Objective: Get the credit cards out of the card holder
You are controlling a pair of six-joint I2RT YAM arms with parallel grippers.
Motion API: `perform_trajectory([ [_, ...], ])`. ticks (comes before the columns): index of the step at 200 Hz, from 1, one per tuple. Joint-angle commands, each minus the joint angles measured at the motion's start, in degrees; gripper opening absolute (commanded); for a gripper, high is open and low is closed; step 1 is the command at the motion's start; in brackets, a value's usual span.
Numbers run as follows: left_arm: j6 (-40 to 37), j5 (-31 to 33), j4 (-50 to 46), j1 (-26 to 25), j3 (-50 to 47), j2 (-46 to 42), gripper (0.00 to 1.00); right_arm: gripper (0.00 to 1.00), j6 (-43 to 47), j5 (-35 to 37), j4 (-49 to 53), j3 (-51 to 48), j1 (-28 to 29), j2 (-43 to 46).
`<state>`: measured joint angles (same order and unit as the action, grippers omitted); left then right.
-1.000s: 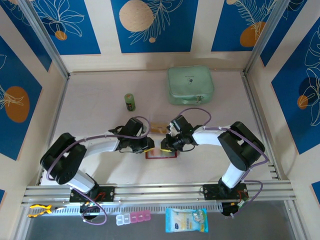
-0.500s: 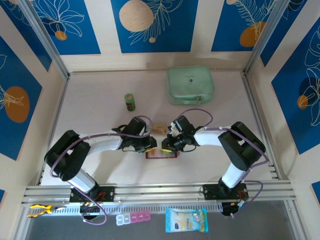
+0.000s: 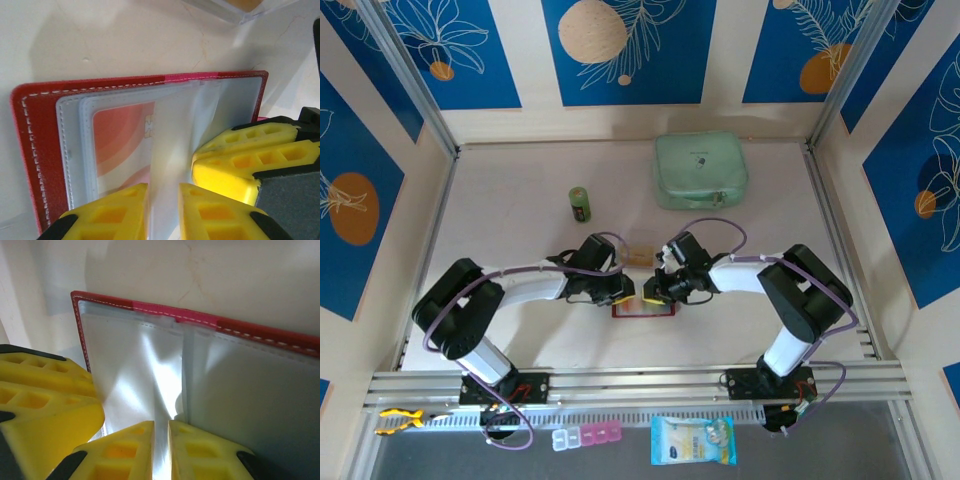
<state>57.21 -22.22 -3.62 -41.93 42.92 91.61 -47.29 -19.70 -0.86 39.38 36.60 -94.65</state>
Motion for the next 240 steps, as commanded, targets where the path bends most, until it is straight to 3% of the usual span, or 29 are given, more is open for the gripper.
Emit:
perform_trajectory([
  [1, 0.7, 0.2, 0.1, -0.7, 1.7, -1.4, 0.21, 0.17, -0.9, -0.2, 1.0, -1.4, -0.4, 2.9],
  [93, -0.8, -0.3, -3.9, -1.8, 7.4, -1.5, 0.21, 0.19, 1.1, 2.2, 8.2, -1.8, -3.7, 14.9],
  [240, -0.5, -2.7, -2.7, -5.1, 16.3, 8.9, 0.26, 0.2, 3.2, 2.6, 14.1, -5.9, -9.7, 25.2],
])
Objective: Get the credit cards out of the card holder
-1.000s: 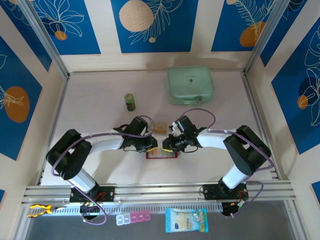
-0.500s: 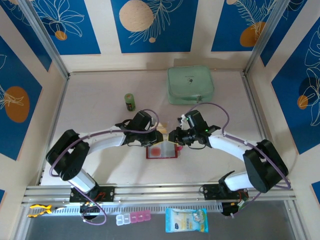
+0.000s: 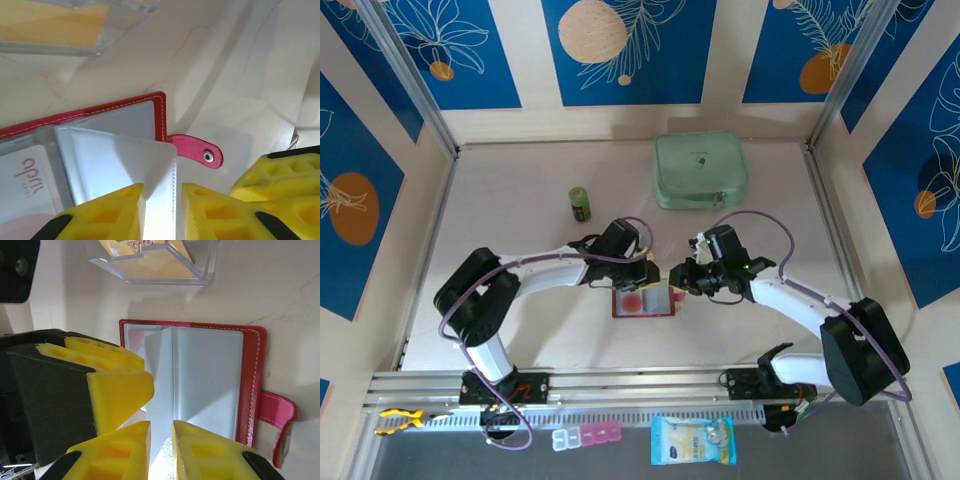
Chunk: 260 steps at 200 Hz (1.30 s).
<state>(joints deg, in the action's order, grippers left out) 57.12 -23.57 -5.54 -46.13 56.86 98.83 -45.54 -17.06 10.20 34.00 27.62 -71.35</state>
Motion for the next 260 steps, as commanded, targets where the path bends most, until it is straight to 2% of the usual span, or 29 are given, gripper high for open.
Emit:
perform_trajectory([
  [1, -0.4, -1.4, -0.8, -0.8, 2.3, 1.8, 0.26, 0.2, 1.5, 0.0, 3.1, -0.5, -0.7, 1.9],
  [47, -0.4, -1.9, 0.3, -0.9, 3.0, 3.5, 0.29, 0.2, 1.9, 0.1, 5.0, -0.8, -0.9, 3.7],
  [104, -1.4, -1.2, -0.3, -0.6, 1.5, 1.9, 0.29, 0.21, 0.8, -1.3, 2.8, -0.3, -0.7, 1.3],
  [260, -1.2, 1.2, 2.6, 6.1, -14.5, -10.9, 0.26, 0.21, -1.0, -1.4, -1.8, 9.8, 8.9, -17.8],
])
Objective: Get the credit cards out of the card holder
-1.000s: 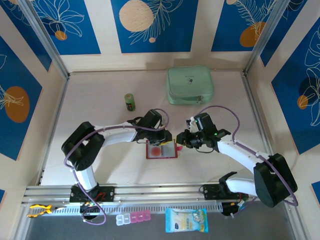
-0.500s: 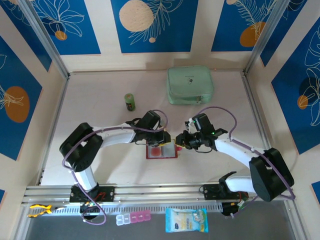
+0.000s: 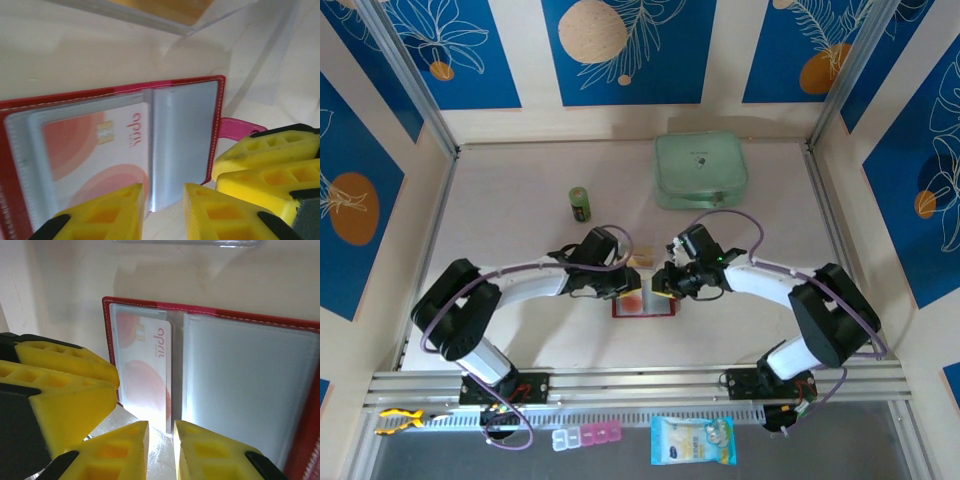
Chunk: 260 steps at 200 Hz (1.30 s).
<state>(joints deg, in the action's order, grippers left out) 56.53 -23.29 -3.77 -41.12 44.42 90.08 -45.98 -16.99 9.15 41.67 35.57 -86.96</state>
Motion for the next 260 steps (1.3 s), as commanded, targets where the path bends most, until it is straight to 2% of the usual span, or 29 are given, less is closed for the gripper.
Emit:
perform_trajectory([
  [1, -0.6, 1.0, 0.8, 1.1, -2.1, -2.2, 0.26, 0.21, -0.6, -1.5, -0.8, 2.1, 0.9, -2.3],
  [85, -0.8, 2.2, 0.3, 3.0, -5.5, -4.4, 0.23, 0.2, -0.1, -2.0, -3.7, 0.5, 1.4, -8.0],
  [113, -1.5, 2.2, -0.1, 3.3, -5.9, -4.0, 0.12, 0.2, 0.3, -0.7, -3.2, -0.2, 1.4, -8.7],
  [159, -2.4, 2.4, -0.7, 3.6, -6.5, -2.6, 0.06, 0.2, 0.4, -0.1, -2.1, 0.3, 1.4, -7.9],
  [218, -3.9, 4.0, -2.2, 3.6, -7.2, -1.9, 0.03, 0.2, -0.2, -0.6, -0.8, 2.9, 2.5, -6.5],
  [260, -3.7, 3.5, -1.0, 3.6, -7.9, -0.9, 0.03, 0.24, -0.9, -1.3, -1.1, 4.5, 3.2, -6.5],
])
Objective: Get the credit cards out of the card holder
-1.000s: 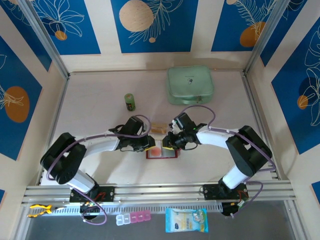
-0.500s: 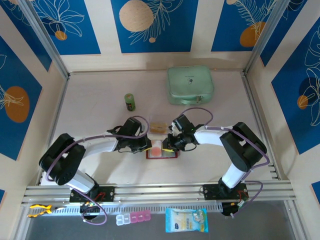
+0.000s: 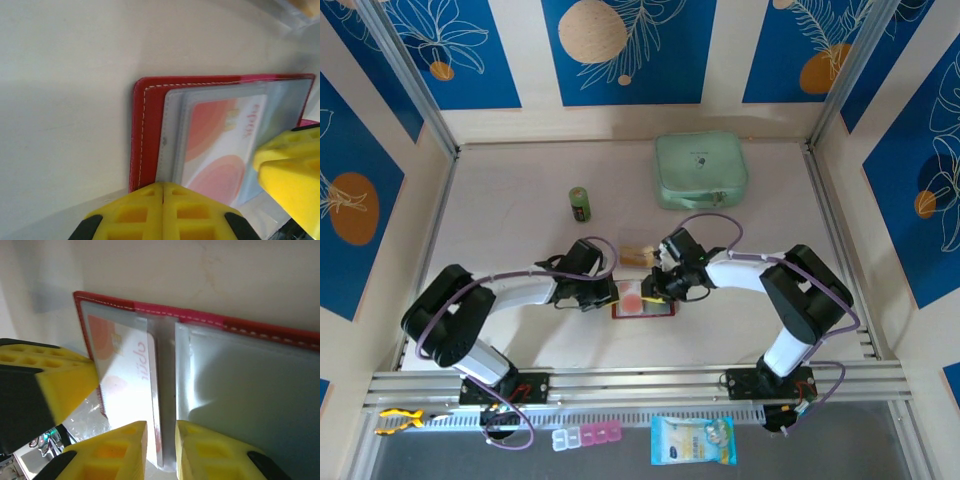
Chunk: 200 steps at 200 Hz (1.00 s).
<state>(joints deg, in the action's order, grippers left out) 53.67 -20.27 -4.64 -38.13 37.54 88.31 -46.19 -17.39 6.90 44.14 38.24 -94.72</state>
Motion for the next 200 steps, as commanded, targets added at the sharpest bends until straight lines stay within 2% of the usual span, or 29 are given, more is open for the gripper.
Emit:
perform_trajectory([
  [1, -0.9, 0.5, -0.2, 0.6, -1.0, 0.9, 0.03, 0.24, -0.7, -0.8, 1.2, 2.1, 0.5, 1.2],
  [54, -0.8, 0.4, -0.2, 0.7, -1.1, 1.0, 0.03, 0.27, -1.2, -1.7, 0.3, 2.7, 0.9, -0.7],
  [123, -1.0, 0.2, -0.6, 0.8, -0.8, 1.1, 0.03, 0.25, -1.7, -2.9, -1.7, 2.7, 1.0, -3.1],
  [170, -1.1, 0.1, -0.7, 0.9, -0.7, 1.1, 0.03, 0.18, -1.6, -3.5, -2.1, 3.1, 1.1, -4.0],
  [200, -1.1, 0.1, -0.8, 0.9, -0.5, 1.2, 0.03, 0.2, -1.5, -3.4, -1.5, 3.3, 1.1, -4.6],
])
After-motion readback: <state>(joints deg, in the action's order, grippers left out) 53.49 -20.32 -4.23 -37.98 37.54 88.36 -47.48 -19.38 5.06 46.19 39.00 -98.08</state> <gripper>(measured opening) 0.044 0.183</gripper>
